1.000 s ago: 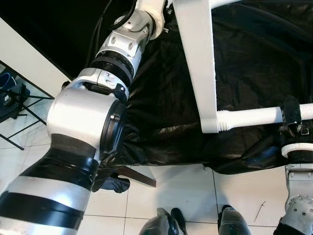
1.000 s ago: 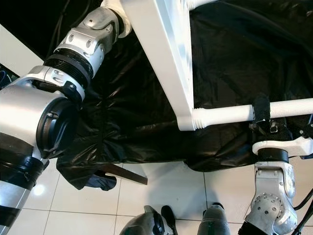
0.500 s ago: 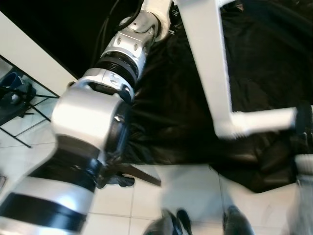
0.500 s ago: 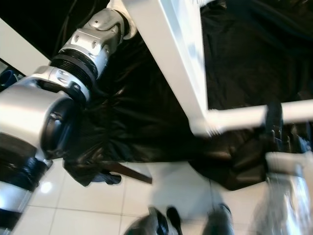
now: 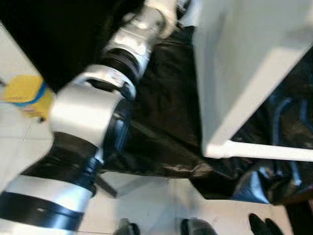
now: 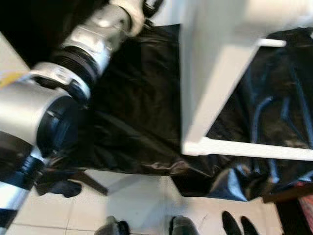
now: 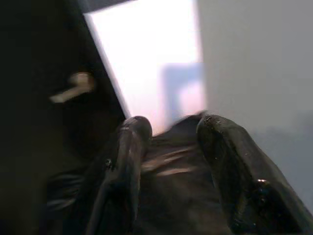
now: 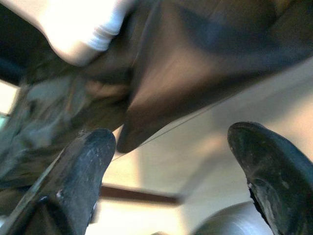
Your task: Building children table
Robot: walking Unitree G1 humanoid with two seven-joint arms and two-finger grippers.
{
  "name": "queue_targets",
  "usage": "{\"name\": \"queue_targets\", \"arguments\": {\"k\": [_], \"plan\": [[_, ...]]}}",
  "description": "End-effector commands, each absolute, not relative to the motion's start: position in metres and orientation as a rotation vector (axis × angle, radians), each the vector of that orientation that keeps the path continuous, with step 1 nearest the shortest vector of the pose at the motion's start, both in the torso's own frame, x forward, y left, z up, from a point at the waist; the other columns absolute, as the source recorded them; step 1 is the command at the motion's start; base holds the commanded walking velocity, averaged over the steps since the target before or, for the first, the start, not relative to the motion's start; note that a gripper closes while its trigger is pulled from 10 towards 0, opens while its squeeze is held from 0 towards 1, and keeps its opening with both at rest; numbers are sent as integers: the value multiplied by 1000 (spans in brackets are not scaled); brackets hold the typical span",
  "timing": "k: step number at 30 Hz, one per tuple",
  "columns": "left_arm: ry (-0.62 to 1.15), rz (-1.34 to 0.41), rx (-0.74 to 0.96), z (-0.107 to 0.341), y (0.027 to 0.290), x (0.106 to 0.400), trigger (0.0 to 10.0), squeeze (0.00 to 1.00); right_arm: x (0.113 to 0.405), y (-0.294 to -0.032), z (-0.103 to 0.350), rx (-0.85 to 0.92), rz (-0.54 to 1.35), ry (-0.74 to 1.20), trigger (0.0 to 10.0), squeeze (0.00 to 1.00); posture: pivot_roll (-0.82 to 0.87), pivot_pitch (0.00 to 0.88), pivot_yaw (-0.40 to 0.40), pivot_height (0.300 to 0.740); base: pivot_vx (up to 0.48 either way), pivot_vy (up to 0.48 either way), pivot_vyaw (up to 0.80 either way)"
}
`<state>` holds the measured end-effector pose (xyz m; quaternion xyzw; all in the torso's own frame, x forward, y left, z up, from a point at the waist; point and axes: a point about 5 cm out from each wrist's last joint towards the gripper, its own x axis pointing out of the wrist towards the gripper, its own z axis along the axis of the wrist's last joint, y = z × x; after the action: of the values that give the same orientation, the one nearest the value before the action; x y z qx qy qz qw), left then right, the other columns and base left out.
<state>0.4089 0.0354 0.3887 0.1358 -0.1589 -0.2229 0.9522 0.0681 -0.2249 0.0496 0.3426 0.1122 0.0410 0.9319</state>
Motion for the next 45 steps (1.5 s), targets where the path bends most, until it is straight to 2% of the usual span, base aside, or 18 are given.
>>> {"name": "queue_targets", "arguments": {"k": [1,45], "plan": [[-315,-502,283,384,18,405,10000,0,21,-185,54,890,-191,83,10000,0,-361,225,340,740,0,0,0],[-315,-502,283,384,18,405,10000,0,21,-185,54,890,-191,83,10000,0,-361,225,340,740,0,0,0]]}}
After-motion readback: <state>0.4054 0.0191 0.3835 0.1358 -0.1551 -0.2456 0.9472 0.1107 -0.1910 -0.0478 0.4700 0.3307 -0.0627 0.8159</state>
